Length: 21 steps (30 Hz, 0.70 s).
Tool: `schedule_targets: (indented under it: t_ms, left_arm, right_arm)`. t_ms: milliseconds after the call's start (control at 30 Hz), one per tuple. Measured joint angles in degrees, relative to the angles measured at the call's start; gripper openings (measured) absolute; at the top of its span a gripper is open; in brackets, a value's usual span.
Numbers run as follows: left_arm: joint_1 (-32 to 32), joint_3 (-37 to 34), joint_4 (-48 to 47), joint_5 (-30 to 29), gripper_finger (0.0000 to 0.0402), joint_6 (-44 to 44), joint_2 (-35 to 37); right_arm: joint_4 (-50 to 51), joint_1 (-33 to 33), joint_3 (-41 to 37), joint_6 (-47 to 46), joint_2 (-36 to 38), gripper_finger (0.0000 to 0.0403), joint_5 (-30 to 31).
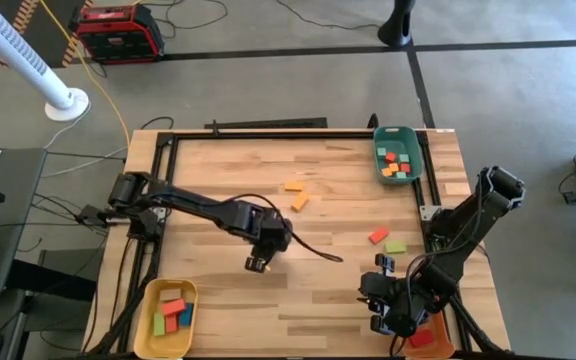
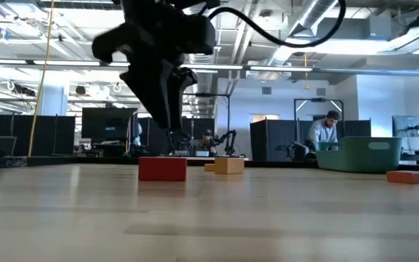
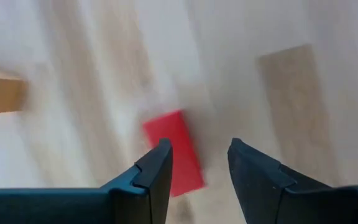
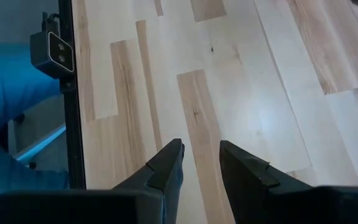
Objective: Sort blocks by size
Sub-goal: Put the red thick rectangle block into the yellow bin
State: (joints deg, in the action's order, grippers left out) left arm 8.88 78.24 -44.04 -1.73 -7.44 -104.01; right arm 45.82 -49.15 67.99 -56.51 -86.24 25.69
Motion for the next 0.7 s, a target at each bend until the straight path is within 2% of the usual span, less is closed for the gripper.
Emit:
schedule_targets:
  t_ms: [67,133,433,533,700]
  left_arm:
    - [0.57,0.00,-0.03,-3.05,0.0153,-0.27,-0.11]
    - [0.85,0.01,0.09,-3.54,0.0171,-0.43,-0.93]
    - [-0.63,-7.43,6.73,-4.82,0.0291,4.90,-2.26]
    - [-1.63,-9.92,10.09,-4.93,0.0306,6.88,-2.27]
    - [-2.49,-14.10,17.16,-4.46,0.0307,7.44,-2.02]
  right_arm:
    - [-0.02,0.00,0.00,-0.02,0.00,0.0136,0.00]
    - [-0.03,0.00,0.00,-0.02,0.00,0.0136,0.00]
    - [-0.60,-0.37,0.00,0.01,0.00,0.0136,0.00]
    - [-0.63,-0.37,0.00,0.04,0.00,0.0136,0.00]
    - [-1.09,-0.32,0.00,0.50,0.00,0.0136,0.02]
